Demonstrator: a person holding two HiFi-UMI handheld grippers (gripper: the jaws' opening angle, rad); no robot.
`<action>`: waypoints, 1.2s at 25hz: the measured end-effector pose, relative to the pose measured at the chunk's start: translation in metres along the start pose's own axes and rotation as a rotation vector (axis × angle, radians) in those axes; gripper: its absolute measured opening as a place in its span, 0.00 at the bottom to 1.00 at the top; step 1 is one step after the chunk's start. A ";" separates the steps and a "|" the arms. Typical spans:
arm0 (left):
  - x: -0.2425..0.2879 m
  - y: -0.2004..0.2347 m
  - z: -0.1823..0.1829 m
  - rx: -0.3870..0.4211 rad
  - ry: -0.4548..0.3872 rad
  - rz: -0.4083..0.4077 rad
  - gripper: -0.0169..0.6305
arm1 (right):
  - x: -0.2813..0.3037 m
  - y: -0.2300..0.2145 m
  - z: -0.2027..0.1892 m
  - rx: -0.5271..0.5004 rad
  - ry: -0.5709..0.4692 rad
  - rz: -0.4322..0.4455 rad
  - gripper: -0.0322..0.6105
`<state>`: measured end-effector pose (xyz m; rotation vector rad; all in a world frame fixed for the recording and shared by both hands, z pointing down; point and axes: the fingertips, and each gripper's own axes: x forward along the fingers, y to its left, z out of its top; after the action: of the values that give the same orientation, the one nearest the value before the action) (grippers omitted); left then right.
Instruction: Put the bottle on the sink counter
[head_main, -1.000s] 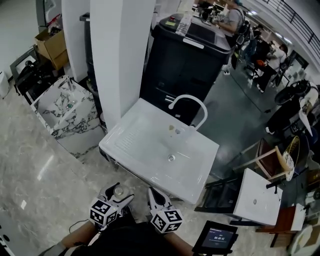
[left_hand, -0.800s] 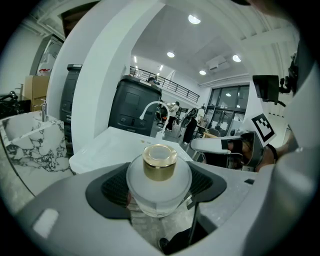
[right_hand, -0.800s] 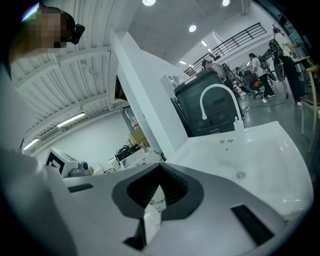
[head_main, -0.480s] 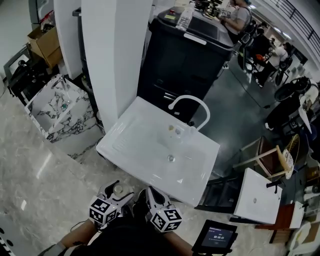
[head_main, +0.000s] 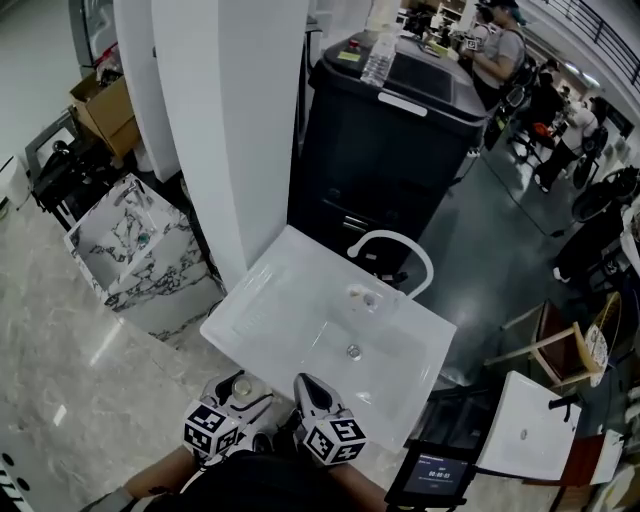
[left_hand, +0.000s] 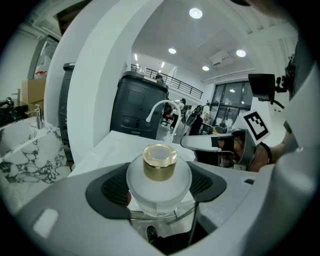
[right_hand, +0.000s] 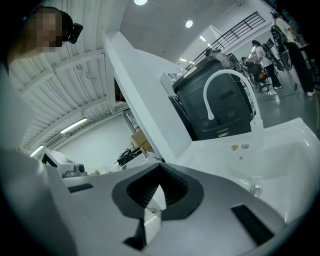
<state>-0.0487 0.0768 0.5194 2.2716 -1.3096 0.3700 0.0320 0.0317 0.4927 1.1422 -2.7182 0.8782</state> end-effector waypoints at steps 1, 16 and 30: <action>0.006 0.002 0.004 0.001 0.000 0.002 0.55 | 0.004 -0.005 0.004 0.000 -0.002 0.003 0.04; 0.090 0.003 0.049 0.008 0.042 0.025 0.55 | 0.030 -0.079 0.053 0.062 -0.032 0.032 0.04; 0.131 0.072 0.096 -0.007 -0.003 0.143 0.55 | 0.054 -0.125 0.064 0.106 -0.013 -0.016 0.04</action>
<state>-0.0458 -0.1011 0.5185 2.1791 -1.4770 0.4106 0.0873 -0.1064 0.5139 1.1907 -2.6974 1.0276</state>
